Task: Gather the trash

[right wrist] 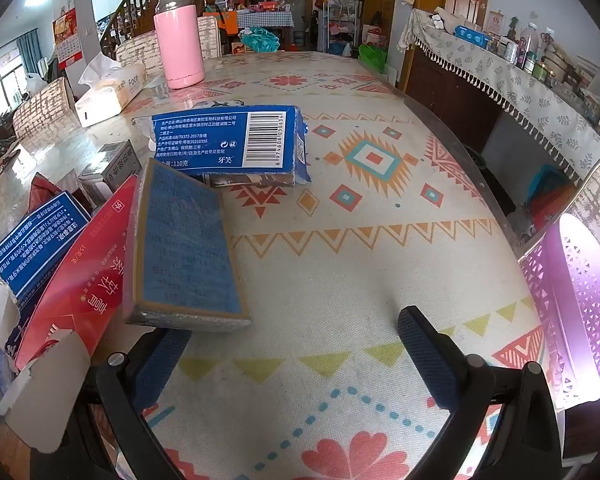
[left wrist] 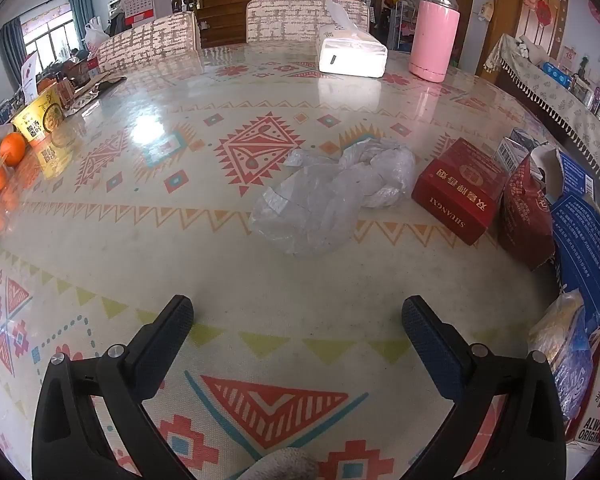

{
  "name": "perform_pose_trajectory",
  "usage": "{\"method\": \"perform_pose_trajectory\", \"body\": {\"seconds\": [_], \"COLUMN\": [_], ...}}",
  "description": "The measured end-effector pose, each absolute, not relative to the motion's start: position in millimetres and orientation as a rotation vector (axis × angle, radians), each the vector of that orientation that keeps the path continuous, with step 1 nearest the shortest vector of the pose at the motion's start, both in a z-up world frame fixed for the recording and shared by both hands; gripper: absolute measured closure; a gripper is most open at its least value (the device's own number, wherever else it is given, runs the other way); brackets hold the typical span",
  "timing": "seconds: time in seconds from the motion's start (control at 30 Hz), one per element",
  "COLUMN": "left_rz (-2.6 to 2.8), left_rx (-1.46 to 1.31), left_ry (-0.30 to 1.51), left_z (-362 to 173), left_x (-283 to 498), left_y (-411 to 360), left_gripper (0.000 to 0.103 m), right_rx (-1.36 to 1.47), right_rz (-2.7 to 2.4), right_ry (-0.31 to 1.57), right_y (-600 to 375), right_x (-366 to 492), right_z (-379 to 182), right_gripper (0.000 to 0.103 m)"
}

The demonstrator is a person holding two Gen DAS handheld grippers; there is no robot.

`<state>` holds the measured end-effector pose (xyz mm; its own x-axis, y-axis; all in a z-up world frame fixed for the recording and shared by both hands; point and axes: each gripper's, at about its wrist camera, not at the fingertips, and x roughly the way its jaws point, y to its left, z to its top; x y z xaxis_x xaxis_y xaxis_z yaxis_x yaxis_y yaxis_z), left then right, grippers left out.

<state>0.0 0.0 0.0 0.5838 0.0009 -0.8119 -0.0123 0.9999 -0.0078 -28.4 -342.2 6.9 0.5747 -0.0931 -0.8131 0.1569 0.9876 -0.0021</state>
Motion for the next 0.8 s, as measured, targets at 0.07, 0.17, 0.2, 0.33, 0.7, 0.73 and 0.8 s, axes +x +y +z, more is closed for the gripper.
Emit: {"method": "perform_pose_trajectory", "body": {"seconds": [0.07,0.17,0.2,0.33,0.7,0.73,0.8], "left_rz": [0.008,0.008,0.008,0.008,0.004,0.007,-0.009], "left_rx": [-0.013,-0.013,-0.013,-0.013,-0.006,-0.006,0.002], "left_ry": [0.948,0.948,0.947,0.948,0.980,0.979,0.985], "left_z": [0.0,0.0,0.0,0.0,2.8,3.8,2.4], "left_x": [0.0,0.0,0.0,0.0,-1.6,-4.0,-7.7], "left_y": [0.0,0.0,0.0,0.0,-1.7,-3.2,-1.7], "left_gripper": [0.000,0.000,0.000,0.000,0.000,0.000,0.000], "right_rx": [0.073,0.073,0.073,0.073,0.077,0.077,0.079], "right_rz": [-0.147,-0.147,-0.147,-0.147,-0.137,-0.138,-0.142], "right_ry": [0.948,0.948,0.948,0.948,1.030,1.020,1.001], "right_y": [-342.2,-342.2,-342.2,-342.2,-342.8,-342.4,-341.5], "right_x": [-28.5,-28.7,-28.8,-29.0,-19.2,-20.4,-20.3], "right_z": [6.9,6.9,6.9,6.9,8.8,8.8,9.6], "right_gripper": [0.000,0.000,0.000,0.000,0.000,0.000,0.001]}}
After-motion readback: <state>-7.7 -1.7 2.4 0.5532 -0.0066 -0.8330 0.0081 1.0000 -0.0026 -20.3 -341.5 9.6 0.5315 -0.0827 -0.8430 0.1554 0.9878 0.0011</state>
